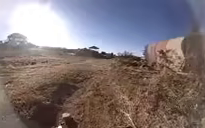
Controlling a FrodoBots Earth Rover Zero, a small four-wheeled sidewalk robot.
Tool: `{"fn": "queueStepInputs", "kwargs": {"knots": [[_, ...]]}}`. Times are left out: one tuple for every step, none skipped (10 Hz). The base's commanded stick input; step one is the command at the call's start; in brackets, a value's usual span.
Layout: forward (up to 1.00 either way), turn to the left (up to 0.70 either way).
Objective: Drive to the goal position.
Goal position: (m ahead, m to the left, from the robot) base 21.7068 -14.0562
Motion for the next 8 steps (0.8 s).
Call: {"fn": "queueStepInputs", "kwargs": {"knots": [[0.5,0.0],[0.5,0.0],[0.5,0.0],[0.5,0.0],[0.5,0.0],[0.5,0.0],[0.5,0.0],[0.5,0.0]]}}
